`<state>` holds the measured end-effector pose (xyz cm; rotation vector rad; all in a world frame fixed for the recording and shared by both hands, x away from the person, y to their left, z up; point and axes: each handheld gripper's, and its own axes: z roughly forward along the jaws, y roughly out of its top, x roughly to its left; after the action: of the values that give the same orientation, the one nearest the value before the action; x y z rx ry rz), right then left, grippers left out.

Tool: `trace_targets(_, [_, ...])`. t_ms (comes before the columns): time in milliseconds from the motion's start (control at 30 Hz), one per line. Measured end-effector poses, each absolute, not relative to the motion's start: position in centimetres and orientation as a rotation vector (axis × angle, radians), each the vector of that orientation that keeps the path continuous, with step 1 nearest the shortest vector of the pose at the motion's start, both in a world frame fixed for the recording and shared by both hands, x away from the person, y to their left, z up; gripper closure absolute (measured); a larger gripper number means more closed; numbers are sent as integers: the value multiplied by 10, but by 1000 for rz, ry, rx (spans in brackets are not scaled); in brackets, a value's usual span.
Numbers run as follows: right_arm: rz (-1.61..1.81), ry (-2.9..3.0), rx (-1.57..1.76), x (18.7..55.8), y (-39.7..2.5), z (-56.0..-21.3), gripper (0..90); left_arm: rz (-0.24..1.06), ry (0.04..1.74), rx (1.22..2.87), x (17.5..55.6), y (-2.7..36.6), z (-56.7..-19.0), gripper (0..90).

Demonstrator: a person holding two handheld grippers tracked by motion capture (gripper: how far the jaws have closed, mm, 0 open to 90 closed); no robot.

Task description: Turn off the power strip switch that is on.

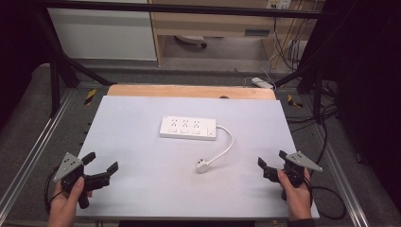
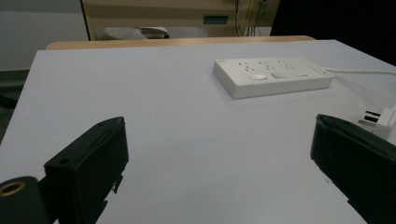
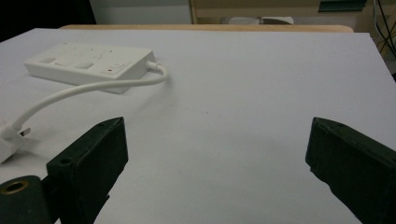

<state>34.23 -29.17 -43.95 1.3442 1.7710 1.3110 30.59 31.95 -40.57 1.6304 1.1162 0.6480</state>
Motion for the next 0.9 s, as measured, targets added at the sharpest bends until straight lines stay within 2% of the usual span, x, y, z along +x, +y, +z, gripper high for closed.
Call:
trace_targets(300, [1358,1770,1308,341,-291,-436,75,648,1112,1621,306,318,-405,41])
trace_targets(900, [1372,1792,1270,339,-282,-429,23,644,1107,1632,306,318,-406,41])
